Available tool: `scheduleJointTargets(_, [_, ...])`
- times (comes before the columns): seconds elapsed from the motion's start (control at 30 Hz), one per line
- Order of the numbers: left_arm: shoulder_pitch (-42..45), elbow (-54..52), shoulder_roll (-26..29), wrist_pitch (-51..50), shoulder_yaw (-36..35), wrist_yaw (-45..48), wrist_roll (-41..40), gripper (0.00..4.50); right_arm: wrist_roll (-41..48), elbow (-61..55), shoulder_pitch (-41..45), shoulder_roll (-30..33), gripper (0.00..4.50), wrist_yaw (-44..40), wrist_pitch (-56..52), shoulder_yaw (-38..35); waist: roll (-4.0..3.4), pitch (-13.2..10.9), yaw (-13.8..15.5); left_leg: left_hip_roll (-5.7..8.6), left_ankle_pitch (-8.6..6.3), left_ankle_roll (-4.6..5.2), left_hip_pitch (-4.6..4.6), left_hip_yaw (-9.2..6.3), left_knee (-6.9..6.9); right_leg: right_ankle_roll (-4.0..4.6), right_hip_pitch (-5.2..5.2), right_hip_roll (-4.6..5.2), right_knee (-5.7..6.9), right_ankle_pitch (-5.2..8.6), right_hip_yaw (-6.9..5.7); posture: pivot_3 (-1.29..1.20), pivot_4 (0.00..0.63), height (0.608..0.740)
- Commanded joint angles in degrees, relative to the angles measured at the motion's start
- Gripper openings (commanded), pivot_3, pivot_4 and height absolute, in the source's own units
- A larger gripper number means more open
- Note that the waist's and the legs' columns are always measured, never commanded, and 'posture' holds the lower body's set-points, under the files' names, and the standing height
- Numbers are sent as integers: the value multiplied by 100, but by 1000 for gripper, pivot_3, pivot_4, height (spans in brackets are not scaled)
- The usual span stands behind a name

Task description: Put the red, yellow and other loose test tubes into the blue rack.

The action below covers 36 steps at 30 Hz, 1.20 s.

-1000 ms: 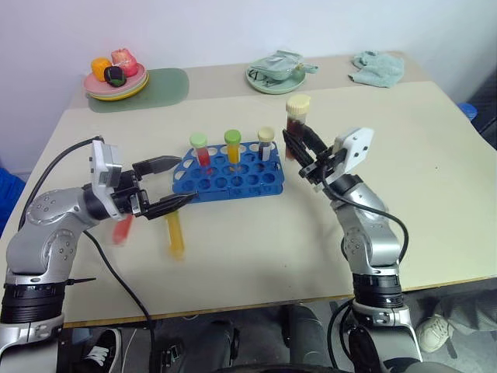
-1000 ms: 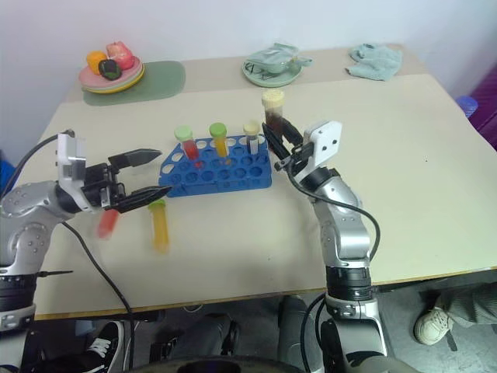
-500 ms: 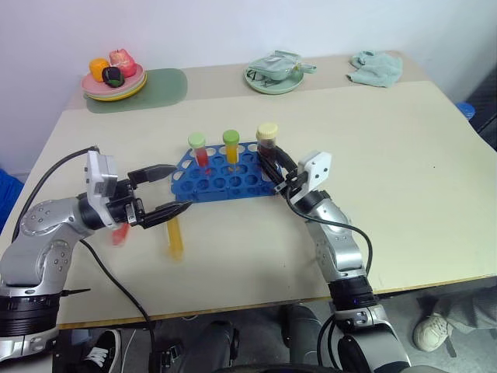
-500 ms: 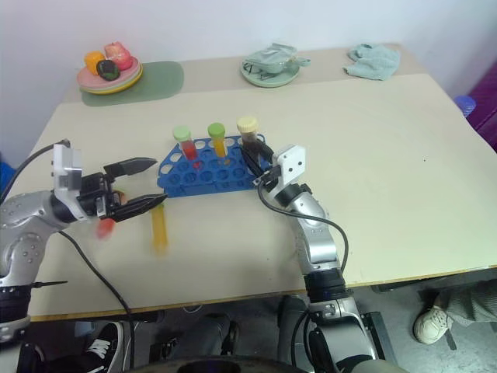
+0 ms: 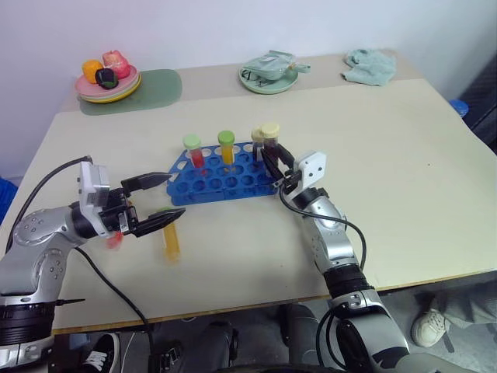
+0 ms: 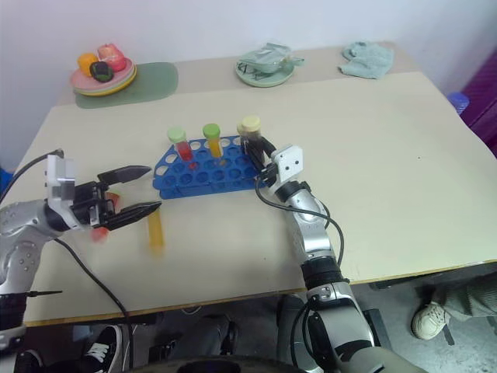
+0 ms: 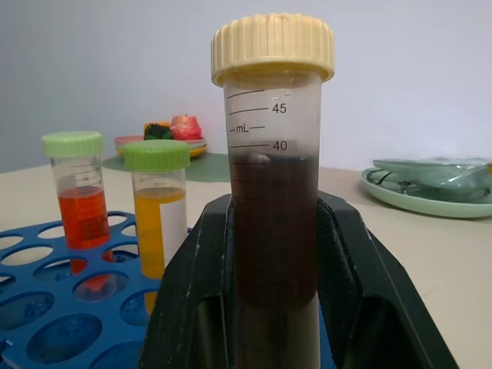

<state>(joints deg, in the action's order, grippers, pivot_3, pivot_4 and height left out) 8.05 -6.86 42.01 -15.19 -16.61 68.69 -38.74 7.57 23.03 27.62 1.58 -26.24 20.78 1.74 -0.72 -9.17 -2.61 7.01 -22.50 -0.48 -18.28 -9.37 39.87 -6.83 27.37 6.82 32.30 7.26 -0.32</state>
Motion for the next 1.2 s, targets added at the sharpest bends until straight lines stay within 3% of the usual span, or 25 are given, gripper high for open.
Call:
scheduleJointTargets(0.03, [31,-21,96,95,-152,53,-10,4500,14,-171,-80,-119,777,10,117,117,0,0,0,0,0,0,0,0,0,0,0,0,0,0,0,0,150,740])
scheduleJointTargets(0.3, [172,-291,107,-167,-56,-193,-60,4500,-3,-521,-390,-303,777,-24,-35,430,-1,1,5,0,0,0,0,-1,0,0,0,-1,0,0,0,0,150,740])
scheduleJointTargets(0.77, [422,-1093,117,-958,-52,-895,-257,4500,120,-56,-146,-224,777,-52,20,219,-1,1,-4,-1,-1,-2,1,-1,-1,0,0,-2,0,0,1,0,150,740])
scheduleJointTargets(0.9, [462,-1092,126,-1002,-30,-935,-272,4500,576,-259,-214,-219,2741,-496,-254,183,-1,1,-3,-1,-1,-2,2,-1,-1,0,0,-2,0,0,1,0,150,740])
scheduleJointTargets(1.0, [483,-1051,102,-994,9,-927,-247,4500,444,-294,-200,-165,4301,-433,-163,189,-1,1,-1,-1,-1,-2,2,-1,-1,0,0,-2,0,0,1,0,150,740])
scheduleJointTargets(1.2, [467,-1036,99,-997,23,-904,-243,4500,464,-650,-297,131,4435,-592,-322,172,-2,0,11,-1,-1,-2,1,-1,-1,0,0,-2,0,0,1,0,150,740])
